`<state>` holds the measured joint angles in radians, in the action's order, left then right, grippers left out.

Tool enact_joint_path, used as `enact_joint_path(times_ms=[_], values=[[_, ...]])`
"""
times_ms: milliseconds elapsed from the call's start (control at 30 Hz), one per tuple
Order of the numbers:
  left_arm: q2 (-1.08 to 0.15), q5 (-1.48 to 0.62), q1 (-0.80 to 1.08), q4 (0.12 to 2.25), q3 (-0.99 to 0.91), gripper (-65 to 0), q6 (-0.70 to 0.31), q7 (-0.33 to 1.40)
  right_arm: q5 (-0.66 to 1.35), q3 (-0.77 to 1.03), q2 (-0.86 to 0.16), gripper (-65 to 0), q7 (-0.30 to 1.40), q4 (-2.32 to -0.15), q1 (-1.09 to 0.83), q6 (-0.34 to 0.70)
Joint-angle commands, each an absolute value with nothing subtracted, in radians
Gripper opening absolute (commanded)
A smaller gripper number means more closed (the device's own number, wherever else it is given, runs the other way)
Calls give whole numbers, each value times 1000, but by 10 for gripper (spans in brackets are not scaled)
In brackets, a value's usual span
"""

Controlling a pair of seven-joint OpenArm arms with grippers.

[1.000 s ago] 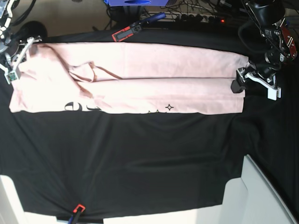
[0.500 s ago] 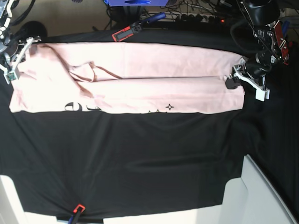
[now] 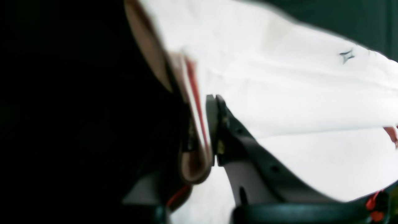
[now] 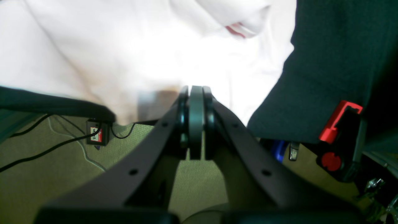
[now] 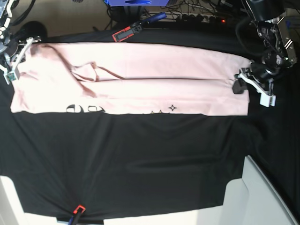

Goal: Fold the T-shirt properly
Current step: 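Lift the pinched end with the left gripper and fold it toward the right gripper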

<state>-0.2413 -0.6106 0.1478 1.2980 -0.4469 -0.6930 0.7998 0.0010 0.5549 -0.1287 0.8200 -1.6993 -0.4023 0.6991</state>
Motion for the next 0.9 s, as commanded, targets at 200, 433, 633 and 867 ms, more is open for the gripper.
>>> enact_joint_path(times_ms=[200, 433, 633, 867], values=[[-259, -630, 246, 1589, -394, -650, -472, 779, 8, 559, -142, -647, 811, -1721, -401, 698], [-259, -631, 291, 1715, -193, -650, -337, 779, 8, 559, -142, -647, 811, -1721, -401, 698], [-252, -636, 259, 1745, 21, -650, -291, 779, 8, 562, -142, -647, 811, -1721, -403, 698], [-226, -634, 222, 1739, 216, -650, -291, 779, 8, 559, -142, -647, 812, -1719, -403, 698]])
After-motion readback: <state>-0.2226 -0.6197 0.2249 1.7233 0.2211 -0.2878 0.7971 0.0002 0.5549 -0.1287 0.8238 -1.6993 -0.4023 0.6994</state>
